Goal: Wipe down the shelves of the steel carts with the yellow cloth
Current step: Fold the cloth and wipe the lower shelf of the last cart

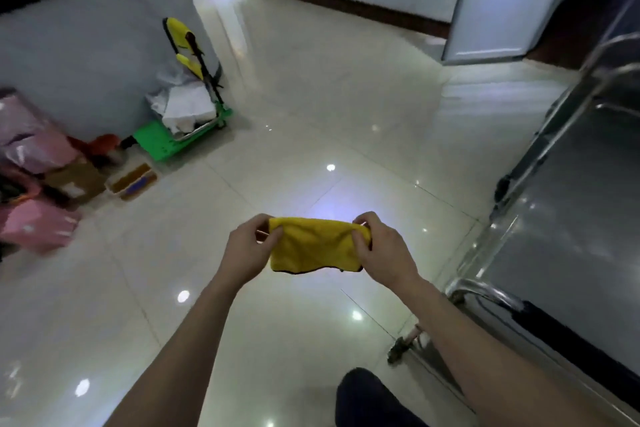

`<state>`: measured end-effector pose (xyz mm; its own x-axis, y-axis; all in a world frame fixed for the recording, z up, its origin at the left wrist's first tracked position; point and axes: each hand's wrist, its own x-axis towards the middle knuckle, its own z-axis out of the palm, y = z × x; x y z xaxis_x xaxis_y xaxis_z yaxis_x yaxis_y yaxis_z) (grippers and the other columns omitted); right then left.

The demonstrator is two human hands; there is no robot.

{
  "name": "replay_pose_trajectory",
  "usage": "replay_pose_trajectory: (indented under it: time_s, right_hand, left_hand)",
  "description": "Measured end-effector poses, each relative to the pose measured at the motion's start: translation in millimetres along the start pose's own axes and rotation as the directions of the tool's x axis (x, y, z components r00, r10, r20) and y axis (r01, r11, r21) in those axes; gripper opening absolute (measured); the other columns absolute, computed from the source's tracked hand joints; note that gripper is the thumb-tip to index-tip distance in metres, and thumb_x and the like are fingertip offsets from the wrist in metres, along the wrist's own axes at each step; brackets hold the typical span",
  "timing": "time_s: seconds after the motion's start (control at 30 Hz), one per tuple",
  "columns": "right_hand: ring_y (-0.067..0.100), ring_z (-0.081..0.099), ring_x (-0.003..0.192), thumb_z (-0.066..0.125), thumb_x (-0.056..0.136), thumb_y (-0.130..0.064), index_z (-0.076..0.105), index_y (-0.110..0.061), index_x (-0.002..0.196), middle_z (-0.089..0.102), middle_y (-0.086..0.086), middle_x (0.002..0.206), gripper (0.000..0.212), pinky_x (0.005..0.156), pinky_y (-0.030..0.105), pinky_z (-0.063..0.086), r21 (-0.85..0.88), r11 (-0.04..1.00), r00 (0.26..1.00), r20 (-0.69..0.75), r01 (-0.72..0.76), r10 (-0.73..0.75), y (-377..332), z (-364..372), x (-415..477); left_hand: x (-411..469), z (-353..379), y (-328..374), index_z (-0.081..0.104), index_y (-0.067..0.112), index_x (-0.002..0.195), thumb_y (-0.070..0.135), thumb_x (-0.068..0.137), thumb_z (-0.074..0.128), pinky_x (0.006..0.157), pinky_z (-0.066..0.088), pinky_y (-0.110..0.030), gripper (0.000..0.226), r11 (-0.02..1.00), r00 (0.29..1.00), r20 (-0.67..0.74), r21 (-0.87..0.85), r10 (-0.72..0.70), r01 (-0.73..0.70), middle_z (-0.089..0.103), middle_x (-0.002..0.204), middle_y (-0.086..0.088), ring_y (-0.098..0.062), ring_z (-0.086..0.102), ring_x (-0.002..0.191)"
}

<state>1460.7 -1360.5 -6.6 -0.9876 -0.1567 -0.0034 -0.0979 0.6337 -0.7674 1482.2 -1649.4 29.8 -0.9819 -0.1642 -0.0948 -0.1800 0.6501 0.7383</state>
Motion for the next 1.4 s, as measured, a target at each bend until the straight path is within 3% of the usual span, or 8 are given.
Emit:
replay_pose_trajectory:
  time_s: [0.1,0.33,0.53,0.7,0.83,1.03,1.23,1.4]
  right_hand:
    - [0.017,0.064,0.08,0.056,0.108,-0.032,0.061,-0.026,0.119,0.068,-0.007,0.091,0.013,0.07,0.035,0.051,0.001,0.998,0.989,-0.137,-0.061,0.061,11.4,-4.0,46.8]
    - [0.022,0.064,0.084,0.05,0.112,-0.04,0.051,-0.034,0.135,0.068,-0.005,0.105,0.024,0.074,0.037,0.048,0.022,0.987,0.951,-0.266,-0.158,0.158,42.9,-4.5,167.6]
    - [0.023,0.066,0.094,0.053,0.108,-0.043,0.054,-0.036,0.127,0.072,-0.006,0.112,0.02,0.075,0.033,0.042,-0.024,0.964,0.9,-0.366,-0.266,0.239,66.6,-25.9,251.7]
    - [0.03,0.066,0.121,0.071,0.101,-0.039,0.063,-0.022,0.144,0.069,0.002,0.14,0.047,0.104,0.042,0.05,-0.011,0.871,0.814,-0.36,-0.492,0.455,111.2,-49.0,306.8]
    - [0.032,0.067,0.108,0.066,0.103,-0.033,0.071,-0.018,0.126,0.07,0.005,0.116,0.028,0.092,0.042,0.049,-0.039,0.799,0.739,-0.408,-0.601,0.536,138.4,-61.5,331.8]
    - [0.028,0.069,0.106,0.065,0.106,-0.035,0.067,-0.02,0.132,0.073,0.002,0.12,0.03,0.093,0.043,0.053,0.202,0.623,0.386,-0.632,-0.756,0.672,143.5,-76.5,352.1]
    - [0.033,0.068,0.103,0.048,0.113,-0.034,0.061,-0.015,0.132,0.07,0.007,0.116,0.029,0.075,0.035,0.039,0.34,0.305,0.036,-0.613,-0.89,0.789,185.2,-87.8,373.5]
    - [0.038,0.065,0.1,0.043,0.113,-0.028,0.053,-0.016,0.122,0.068,0.011,0.11,0.018,0.074,0.038,0.037,0.657,0.156,-0.219,-0.451,-0.737,0.865,242.6,-81.1,403.5]
  left_hand:
    - [83.3,14.1,5.6,0.069,0.037,0.101,0.033,0.1,0.075,0.076,0.059,-0.028,0.008,0.998,0.993,0.105,-0.016,0.058,-0.057,0.074,0.094,0.011,-0.008,0.072,0.086]
    - [276.3,52.2,23.0,0.069,0.033,0.093,0.023,0.097,0.078,0.071,0.046,-0.024,0.014,0.973,0.937,0.3,0.087,0.177,-0.212,0.07,0.088,0.011,0.001,0.065,0.085]
    - [408.4,90.6,73.5,0.07,0.028,0.095,0.028,0.096,0.076,0.066,0.05,-0.034,0.005,0.96,0.882,0.442,0.136,0.162,-0.244,0.066,0.066,0.005,-0.017,0.063,0.066]
    - [505.4,163.0,123.3,0.066,0.026,0.101,0.028,0.1,0.07,0.064,0.05,-0.029,0.005,0.929,0.748,0.63,0.109,0.21,-0.353,0.077,0.067,0.005,-0.012,0.074,0.063]
    - [576.0,237.8,164.3,0.067,0.023,0.103,0.022,0.099,0.071,0.07,0.055,-0.036,0.006,0.891,0.6,0.764,0.074,0.238,-0.448,0.079,0.075,0.002,-0.022,0.077,0.076]
    - [637.0,334.9,232.8,0.061,0.022,0.107,0.017,0.104,0.067,0.074,0.055,-0.039,0.008,0.83,0.282,0.933,-0.029,0.222,-0.557,0.083,0.085,-0.003,-0.029,0.07,0.076]
    - [644.3,429.0,299.2,0.05,0.021,0.116,0.023,0.114,0.053,0.05,0.044,-0.027,0.004,0.791,-0.04,0.993,-0.115,0.114,-0.601,0.081,0.082,-0.016,-0.043,0.076,0.071]
    - [643.7,509.3,335.6,0.045,0.021,0.121,0.022,0.114,0.049,0.045,0.037,-0.026,0.008,0.797,-0.106,0.993,-0.019,-0.056,-0.604,0.081,0.084,-0.016,-0.036,0.074,0.06]
